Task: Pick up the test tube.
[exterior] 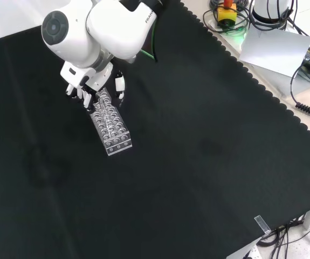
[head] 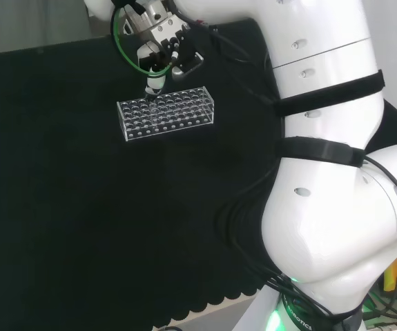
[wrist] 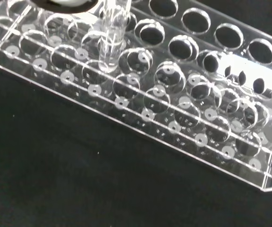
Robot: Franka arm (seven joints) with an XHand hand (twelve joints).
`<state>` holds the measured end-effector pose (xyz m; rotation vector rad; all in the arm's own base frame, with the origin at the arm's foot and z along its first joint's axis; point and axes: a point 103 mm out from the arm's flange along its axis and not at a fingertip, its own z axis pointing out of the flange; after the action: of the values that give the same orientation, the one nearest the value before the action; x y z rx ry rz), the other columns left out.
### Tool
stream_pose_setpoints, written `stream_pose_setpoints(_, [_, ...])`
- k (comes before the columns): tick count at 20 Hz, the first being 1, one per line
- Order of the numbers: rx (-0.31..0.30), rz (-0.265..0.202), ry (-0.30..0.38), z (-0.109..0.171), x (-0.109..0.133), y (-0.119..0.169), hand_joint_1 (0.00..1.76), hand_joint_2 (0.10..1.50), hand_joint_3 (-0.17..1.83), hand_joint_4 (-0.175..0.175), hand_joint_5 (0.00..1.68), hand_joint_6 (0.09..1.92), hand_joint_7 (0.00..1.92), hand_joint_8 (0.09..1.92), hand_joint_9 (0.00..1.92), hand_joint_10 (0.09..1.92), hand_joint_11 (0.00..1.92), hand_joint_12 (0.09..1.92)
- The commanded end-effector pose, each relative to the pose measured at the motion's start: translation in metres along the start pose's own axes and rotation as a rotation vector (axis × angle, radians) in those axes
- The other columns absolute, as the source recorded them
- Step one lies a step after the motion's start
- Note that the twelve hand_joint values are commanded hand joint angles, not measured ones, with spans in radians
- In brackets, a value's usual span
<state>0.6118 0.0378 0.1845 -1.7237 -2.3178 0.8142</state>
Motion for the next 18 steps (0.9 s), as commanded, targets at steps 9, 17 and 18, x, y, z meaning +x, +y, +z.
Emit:
stream_pose_setpoints(9, [-0.021,-0.01,0.058,-0.0079,0.0068,0.0089,0.83,0.74,0.45,-0.138,0.74,0.73,1.16,0.75,0.94,0.64,0.29,1.49])
stream_pose_setpoints(17, [-0.093,0.021,0.101,-0.0106,0.0147,0.0129,1.05,0.74,0.48,-0.123,1.07,0.65,1.42,0.58,1.18,0.52,0.52,1.37])
stream_pose_setpoints(18, [-0.123,0.038,0.142,-0.0114,0.0142,0.013,1.1,0.78,0.42,-0.104,1.14,0.64,1.48,0.54,1.25,0.51,0.58,1.34])
